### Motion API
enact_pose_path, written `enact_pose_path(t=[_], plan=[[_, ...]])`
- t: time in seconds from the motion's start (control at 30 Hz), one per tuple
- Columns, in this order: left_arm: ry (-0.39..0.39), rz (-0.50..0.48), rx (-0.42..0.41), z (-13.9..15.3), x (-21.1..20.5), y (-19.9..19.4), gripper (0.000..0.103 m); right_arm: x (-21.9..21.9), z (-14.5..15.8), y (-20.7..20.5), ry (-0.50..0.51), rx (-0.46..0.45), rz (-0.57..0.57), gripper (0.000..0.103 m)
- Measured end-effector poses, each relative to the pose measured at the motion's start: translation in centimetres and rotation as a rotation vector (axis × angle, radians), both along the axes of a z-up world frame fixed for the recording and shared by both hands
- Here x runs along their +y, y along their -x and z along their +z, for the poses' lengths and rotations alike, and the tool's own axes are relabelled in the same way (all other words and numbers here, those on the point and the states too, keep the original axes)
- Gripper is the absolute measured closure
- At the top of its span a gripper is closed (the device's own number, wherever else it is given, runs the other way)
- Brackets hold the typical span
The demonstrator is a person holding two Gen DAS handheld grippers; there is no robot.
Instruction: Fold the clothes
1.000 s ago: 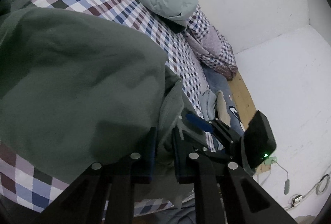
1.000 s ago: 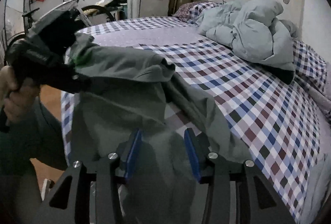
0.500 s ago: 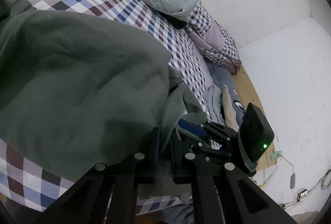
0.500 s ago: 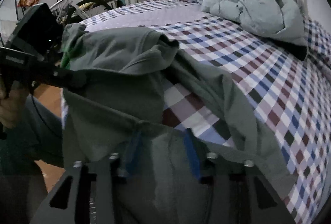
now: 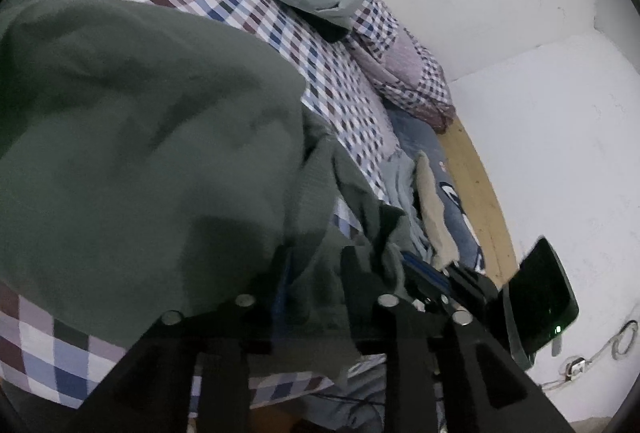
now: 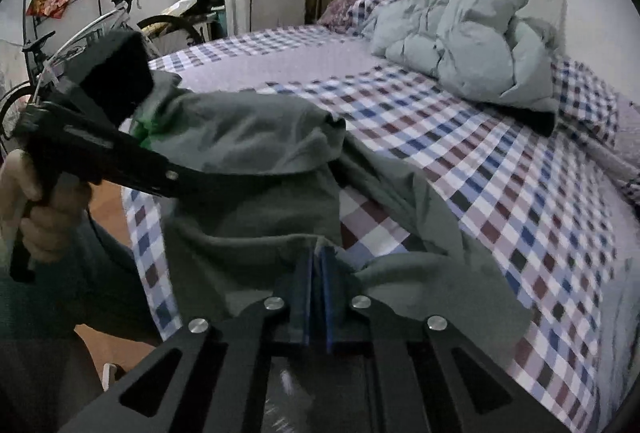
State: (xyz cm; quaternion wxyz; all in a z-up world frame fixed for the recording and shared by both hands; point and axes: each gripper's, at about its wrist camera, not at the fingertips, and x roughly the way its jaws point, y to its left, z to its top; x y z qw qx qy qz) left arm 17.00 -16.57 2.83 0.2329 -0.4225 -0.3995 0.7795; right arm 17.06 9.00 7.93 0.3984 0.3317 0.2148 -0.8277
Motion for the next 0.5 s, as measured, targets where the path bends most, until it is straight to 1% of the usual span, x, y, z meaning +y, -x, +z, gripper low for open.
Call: enact_pose_path(t=[0.03, 0.13, 0.23, 0.37, 0.5], plan=[[0.0, -0.005, -0.001, 0.0, 0.1, -0.1, 0.068, 0.3, 0.4, -0.7, 0.003, 0.016, -0.011, 0.1], [0.0, -0.02, -0.006, -0.1, 0.4, -0.6, 0.068, 1.4, 1.5, -2.8, 0.029, 0.044, -0.056, 0.1], [-0.017, -0.031, -0.018, -0.3, 0.5, -1.0, 0.068, 2.5, 2.1, -4.7, 0.042, 0.056, -0.097, 0.1], [-0.032, -0.036, -0.032, -0.5, 0.8, -1.3, 0.066, 3.3, 2.5, -7.1, 0.018, 0.06, -0.128, 0.1], [-0.043, -0.039, -0.045, -0.7, 1.1, -1.6, 0.065, 3.2, 2.3, -9.2, -0.035, 0.062, -0.129, 0.101]])
